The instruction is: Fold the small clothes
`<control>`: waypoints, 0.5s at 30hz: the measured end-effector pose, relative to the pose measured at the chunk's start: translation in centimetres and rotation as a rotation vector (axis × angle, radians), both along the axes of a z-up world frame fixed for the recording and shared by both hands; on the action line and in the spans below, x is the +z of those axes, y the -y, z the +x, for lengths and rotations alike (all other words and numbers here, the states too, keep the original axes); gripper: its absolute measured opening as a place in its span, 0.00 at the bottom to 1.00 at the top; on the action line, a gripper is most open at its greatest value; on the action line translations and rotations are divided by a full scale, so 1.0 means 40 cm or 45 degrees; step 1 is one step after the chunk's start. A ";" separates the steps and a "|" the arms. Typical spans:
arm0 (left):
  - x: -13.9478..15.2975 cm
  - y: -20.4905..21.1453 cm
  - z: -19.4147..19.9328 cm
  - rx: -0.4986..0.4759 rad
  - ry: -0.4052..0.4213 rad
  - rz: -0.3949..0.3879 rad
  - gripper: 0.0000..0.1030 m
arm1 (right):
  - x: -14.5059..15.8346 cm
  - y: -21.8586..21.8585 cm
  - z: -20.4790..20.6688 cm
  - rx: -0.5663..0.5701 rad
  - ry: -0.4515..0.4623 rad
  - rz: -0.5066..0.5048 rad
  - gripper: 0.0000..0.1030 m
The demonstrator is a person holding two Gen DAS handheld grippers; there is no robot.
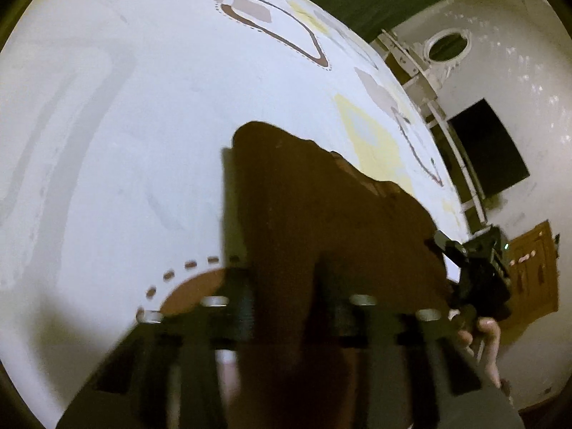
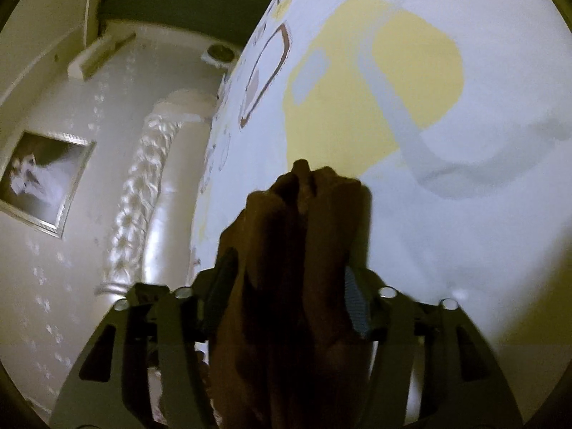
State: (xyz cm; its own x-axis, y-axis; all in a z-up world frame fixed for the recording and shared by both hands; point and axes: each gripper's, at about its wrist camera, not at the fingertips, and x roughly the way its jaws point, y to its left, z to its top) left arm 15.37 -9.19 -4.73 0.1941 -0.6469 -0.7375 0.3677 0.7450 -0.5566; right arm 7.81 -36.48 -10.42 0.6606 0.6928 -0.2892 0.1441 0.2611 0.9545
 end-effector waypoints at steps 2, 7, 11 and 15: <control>0.002 0.001 0.001 0.003 0.020 0.019 0.18 | 0.006 -0.018 0.020 0.045 0.009 -0.029 0.24; 0.034 -0.005 -0.013 0.011 0.126 0.072 0.15 | 0.050 -0.030 0.027 0.053 0.103 -0.078 0.22; 0.056 -0.017 0.006 0.061 0.150 0.073 0.15 | 0.069 -0.032 0.037 0.044 0.145 -0.081 0.21; 0.050 -0.020 0.019 0.053 0.151 0.101 0.15 | 0.049 -0.035 0.049 0.034 0.118 -0.073 0.21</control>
State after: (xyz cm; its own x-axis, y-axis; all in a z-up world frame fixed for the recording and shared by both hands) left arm 16.14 -8.38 -2.71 0.3082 -0.5772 -0.7562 0.3955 0.8007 -0.4499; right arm 9.77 -35.08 -8.44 0.6676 0.6948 -0.2674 0.0484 0.3179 0.9469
